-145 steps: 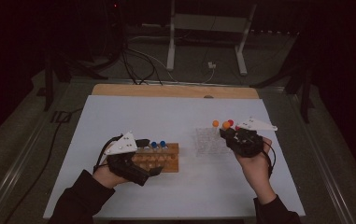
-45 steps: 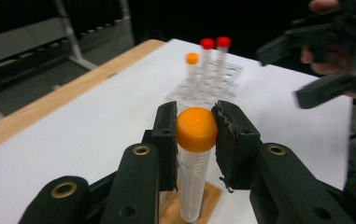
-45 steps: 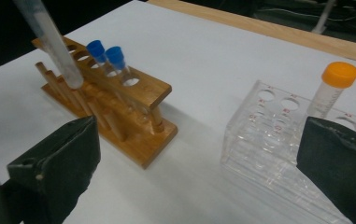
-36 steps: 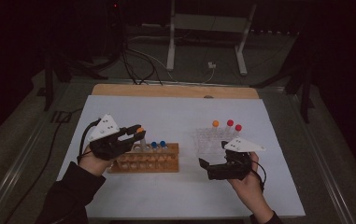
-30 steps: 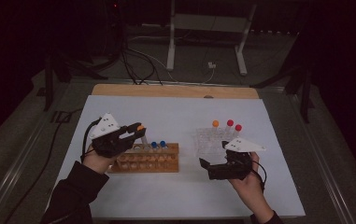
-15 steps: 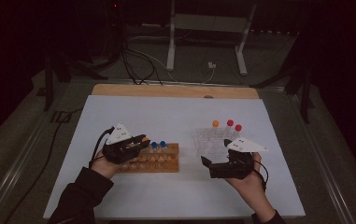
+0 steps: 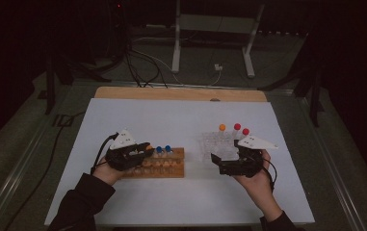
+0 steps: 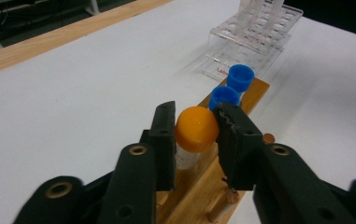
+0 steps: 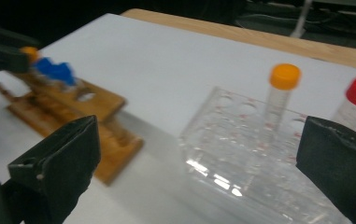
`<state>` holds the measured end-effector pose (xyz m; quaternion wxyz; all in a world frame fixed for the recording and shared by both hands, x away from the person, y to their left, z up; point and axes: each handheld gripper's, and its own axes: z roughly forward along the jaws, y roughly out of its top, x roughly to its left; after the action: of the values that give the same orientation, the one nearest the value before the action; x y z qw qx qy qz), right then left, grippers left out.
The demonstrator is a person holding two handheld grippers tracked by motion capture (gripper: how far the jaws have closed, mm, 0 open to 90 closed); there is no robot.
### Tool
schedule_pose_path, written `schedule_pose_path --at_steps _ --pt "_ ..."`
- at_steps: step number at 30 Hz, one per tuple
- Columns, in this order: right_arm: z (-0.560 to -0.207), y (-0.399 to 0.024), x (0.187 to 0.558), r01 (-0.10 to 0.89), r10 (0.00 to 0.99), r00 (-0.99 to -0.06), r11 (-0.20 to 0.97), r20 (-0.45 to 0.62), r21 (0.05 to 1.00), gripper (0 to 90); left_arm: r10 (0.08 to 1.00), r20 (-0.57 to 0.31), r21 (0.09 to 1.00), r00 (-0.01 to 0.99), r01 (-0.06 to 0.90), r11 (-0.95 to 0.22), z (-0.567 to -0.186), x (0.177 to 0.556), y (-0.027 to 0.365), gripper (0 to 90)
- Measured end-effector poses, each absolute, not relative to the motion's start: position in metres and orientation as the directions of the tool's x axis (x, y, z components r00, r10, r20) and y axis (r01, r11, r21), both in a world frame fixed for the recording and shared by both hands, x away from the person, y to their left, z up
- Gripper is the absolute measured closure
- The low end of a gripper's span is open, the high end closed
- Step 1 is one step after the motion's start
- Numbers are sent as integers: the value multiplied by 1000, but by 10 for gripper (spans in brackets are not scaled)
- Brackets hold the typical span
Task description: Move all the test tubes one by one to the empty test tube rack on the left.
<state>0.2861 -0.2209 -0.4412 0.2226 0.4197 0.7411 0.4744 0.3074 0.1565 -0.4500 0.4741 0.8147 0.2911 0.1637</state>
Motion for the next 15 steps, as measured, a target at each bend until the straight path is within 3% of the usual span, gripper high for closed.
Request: schedule_pose_path --at_steps 2,7,9,12,15 --pt "-446 -224 293 418 839 -540 199 66 887 55 624 -2 865 781 315 -391 -449 304 157 481" --pt "-457 -228 314 455 863 -500 198 65 868 167 603 -16 871 798 307 -383 -444 298 160 175" --pt "-460 -228 322 467 865 -497 206 63 860 267 584 -34 873 811 308 -378 -442 295 162 120" --pt "-462 -227 331 484 880 -472 209 52 850 310 574 -33 872 818 304 -383 -442 291 164 38" --pt "-463 -225 340 495 892 -450 214 38 842 402 563 -39 872 826 304 -384 -442 289 165 16"
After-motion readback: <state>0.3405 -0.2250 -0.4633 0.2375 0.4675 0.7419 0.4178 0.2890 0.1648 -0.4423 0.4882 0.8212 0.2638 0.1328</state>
